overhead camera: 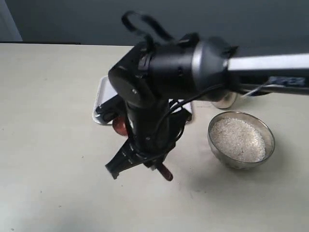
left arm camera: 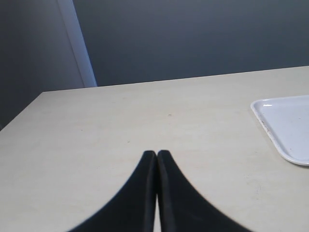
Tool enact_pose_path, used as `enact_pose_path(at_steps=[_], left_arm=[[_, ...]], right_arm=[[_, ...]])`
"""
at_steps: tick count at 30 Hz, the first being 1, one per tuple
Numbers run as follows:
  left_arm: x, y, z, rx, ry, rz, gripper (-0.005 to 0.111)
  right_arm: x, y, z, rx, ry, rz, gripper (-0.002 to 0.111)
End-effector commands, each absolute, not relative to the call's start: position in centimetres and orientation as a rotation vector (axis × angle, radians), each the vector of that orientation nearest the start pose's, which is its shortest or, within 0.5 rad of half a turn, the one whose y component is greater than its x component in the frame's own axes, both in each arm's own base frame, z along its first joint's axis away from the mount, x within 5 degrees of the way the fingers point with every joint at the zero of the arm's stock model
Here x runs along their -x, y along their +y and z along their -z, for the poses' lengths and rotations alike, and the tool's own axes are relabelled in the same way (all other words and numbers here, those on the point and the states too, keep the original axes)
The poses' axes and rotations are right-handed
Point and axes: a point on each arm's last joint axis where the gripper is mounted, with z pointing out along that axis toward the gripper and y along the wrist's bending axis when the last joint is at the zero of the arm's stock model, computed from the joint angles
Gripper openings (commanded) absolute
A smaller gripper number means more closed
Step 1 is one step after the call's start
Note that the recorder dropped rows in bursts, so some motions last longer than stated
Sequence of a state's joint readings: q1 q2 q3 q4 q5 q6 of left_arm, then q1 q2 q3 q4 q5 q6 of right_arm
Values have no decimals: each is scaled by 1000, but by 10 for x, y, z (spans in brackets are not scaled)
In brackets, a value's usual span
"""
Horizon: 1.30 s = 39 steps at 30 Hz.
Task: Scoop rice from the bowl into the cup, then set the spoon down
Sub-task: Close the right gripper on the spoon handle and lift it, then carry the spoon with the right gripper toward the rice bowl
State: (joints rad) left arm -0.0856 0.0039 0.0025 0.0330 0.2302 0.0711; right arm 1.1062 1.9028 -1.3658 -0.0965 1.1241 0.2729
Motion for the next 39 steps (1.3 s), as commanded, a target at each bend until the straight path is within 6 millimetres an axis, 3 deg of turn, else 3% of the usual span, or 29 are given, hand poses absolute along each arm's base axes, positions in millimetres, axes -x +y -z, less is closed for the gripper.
enact_pose_path(at_steps=[1, 6, 11, 18, 20, 24, 29, 34, 39], left_arm=[[-56, -5, -193, -156, 1694, -10, 0], [-56, -5, -193, -156, 1694, -10, 0], [-56, -5, -193, -156, 1694, -10, 0], [-56, -5, -193, -156, 1694, -10, 0], [-56, -5, -193, -156, 1694, -10, 0], [-56, -5, -193, -156, 1694, -10, 0], [-56, -5, -193, -156, 1694, -10, 0], [-56, -5, -193, -156, 1694, -10, 0], [-56, -5, -193, -156, 1694, -10, 0]], right_arm=[[-169, 298, -249, 1369, 2642, 196, -1], [-164, 279, -293, 1454, 2456, 154, -1], [-166, 266, -316, 1460, 2332, 212, -1], [-192, 249, -342, 994, 2182, 472, -1], [-195, 246, -346, 986, 2162, 492, -1], [-211, 229, -344, 940, 2238, 501, -1], [-240, 190, -346, 858, 2343, 538, -1], [-254, 148, -347, 752, 2549, 347, -1], [-250, 130, -356, 760, 2588, 197, -1]])
